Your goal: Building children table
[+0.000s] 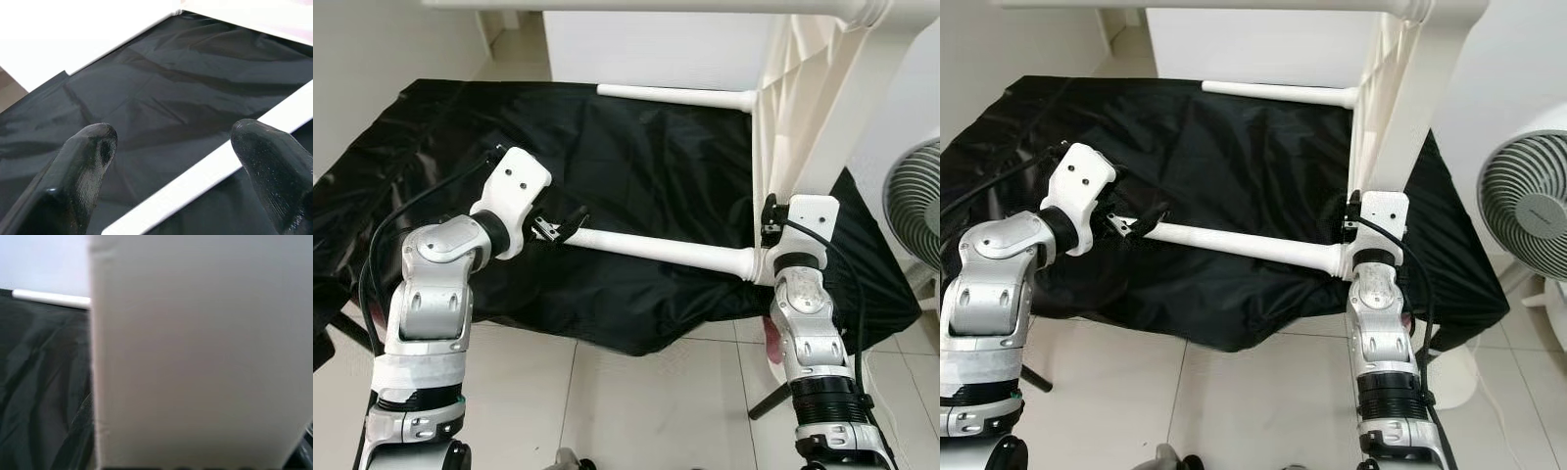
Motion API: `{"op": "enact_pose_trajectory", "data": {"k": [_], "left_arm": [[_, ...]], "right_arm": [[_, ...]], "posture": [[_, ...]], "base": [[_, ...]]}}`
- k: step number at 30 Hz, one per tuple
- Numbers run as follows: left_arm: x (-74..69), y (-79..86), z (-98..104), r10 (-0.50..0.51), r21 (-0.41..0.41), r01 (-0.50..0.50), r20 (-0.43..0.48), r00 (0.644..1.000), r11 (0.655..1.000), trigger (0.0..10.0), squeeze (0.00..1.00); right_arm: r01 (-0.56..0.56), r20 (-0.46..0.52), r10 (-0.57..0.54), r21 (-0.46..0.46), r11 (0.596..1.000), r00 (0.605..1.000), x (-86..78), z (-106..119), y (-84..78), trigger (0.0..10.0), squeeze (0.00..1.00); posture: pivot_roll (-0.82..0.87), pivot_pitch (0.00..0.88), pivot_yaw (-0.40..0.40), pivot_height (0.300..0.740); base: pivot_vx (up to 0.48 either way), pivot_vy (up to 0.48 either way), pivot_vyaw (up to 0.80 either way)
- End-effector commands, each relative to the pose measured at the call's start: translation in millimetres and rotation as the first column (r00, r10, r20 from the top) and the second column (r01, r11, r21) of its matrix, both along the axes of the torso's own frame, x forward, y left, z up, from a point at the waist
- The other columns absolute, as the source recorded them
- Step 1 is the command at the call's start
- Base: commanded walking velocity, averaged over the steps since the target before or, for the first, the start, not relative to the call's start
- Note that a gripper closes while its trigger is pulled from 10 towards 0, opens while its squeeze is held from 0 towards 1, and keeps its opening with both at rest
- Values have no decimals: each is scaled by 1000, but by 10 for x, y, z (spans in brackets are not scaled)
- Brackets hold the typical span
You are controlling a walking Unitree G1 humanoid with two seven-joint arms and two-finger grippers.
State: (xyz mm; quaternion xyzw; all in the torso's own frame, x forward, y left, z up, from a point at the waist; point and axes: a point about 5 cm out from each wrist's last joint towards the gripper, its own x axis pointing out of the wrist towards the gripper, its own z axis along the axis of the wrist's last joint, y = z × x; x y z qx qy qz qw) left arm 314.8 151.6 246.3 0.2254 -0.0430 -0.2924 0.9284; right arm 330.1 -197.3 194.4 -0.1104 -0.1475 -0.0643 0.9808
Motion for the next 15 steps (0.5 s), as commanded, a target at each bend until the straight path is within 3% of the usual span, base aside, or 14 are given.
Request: {"op": "enact_pose_trajectory", "data": {"k": [1, 9, 12, 13, 15], "left_arm": [[46, 70, 25, 149, -39, -147, 62, 987, 988, 10000, 0], [56, 93, 66, 172, -5, -172, 105, 980, 985, 10000, 0], [62, 99, 84, 177, 17, -181, 127, 976, 983, 10000, 0], [65, 94, 120, 180, 37, -187, 155, 971, 982, 10000, 0], [65, 94, 120, 180, 37, -187, 155, 971, 982, 10000, 0]], "right_arm": [[-242, -82, 236, -70, 968, 968, -15, -64, 263, 0, 0], [-258, -103, 253, -48, 965, 962, -3, -111, 240, 0, 0], [-250, -109, 241, -78, 965, 964, 12, -127, 244, 0, 0], [-218, -111, 207, -96, 971, 972, 49, -133, 242, 2353, 0], [-218, -111, 207, -96, 971, 972, 49, -133, 242, 2353, 0]], "posture": [[-61, 74, 55, 740], [-58, 76, 53, 740], [-56, 76, 54, 740], [-55, 76, 55, 740], [-55, 76, 55, 740]], "base": [[0, 0, 0], [0, 0, 0], [0, 0, 0], [0, 0, 0], [0, 0, 0]]}}
